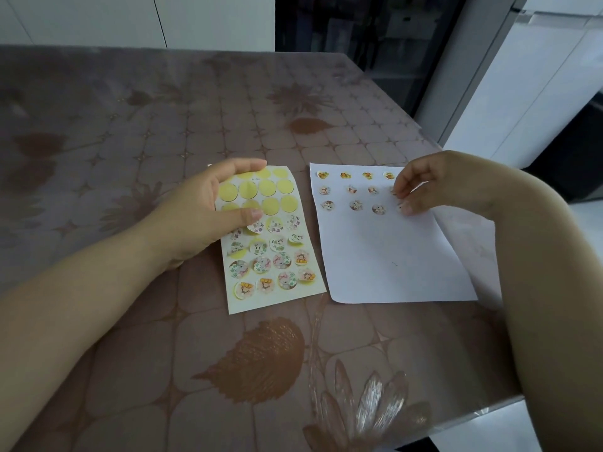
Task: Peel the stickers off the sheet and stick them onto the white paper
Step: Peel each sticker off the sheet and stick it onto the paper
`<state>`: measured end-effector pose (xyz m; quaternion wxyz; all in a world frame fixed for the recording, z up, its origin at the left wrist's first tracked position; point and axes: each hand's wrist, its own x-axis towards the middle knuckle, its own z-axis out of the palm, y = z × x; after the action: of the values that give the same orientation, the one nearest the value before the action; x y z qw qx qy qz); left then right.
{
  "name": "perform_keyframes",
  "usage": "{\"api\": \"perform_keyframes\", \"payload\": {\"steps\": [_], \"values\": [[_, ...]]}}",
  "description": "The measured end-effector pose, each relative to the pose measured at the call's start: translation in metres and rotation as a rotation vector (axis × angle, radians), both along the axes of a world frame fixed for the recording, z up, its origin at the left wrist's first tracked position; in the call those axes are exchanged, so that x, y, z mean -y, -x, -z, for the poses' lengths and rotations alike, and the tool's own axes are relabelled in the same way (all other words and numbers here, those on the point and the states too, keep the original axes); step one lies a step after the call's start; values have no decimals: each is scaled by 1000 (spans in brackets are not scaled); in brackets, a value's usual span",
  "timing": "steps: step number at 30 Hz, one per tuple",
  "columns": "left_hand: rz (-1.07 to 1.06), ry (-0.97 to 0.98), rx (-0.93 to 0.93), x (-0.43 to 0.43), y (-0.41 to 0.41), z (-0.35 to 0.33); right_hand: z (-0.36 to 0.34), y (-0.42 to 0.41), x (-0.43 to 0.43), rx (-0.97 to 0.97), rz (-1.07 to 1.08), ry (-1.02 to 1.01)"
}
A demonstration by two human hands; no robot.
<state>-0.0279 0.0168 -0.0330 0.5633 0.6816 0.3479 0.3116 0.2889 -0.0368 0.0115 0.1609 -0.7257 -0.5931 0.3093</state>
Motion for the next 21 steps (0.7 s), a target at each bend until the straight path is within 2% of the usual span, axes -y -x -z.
{"api": "perform_keyframes", "payload": {"steps": [8, 14, 21], "values": [[5, -1, 3, 1, 0, 0, 5, -1, -7, 15, -2, 30], [7, 5, 7, 1, 1, -1, 0, -10, -1, -76, 13, 8], [10, -1, -11, -1, 1, 1, 1, -5, -1, -35, 2, 29]]}}
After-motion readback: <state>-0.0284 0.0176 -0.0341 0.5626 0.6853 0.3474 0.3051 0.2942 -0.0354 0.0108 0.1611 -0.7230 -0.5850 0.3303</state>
